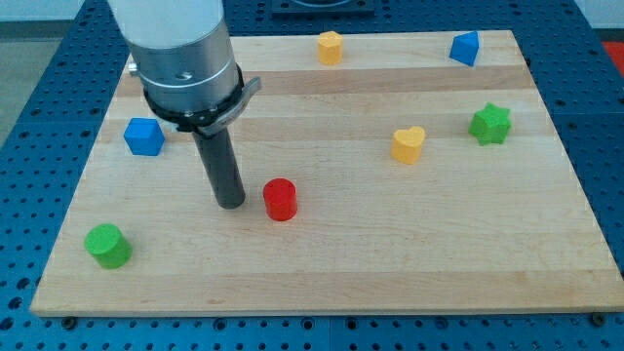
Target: Slide the red circle to the bottom center
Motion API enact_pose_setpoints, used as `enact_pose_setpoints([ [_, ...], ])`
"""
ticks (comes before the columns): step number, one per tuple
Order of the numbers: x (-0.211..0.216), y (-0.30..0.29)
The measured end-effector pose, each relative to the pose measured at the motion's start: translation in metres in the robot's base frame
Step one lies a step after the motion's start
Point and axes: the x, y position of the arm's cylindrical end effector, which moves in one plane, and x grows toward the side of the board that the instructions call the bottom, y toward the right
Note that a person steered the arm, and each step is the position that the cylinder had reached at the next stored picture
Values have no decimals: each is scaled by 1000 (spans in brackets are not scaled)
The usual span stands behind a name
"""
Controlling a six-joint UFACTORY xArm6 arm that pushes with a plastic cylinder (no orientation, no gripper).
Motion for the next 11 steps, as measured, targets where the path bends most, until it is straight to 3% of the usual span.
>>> enact_pose_setpoints([
  [5, -5, 112],
  [8, -21, 146],
  [11, 0, 147],
])
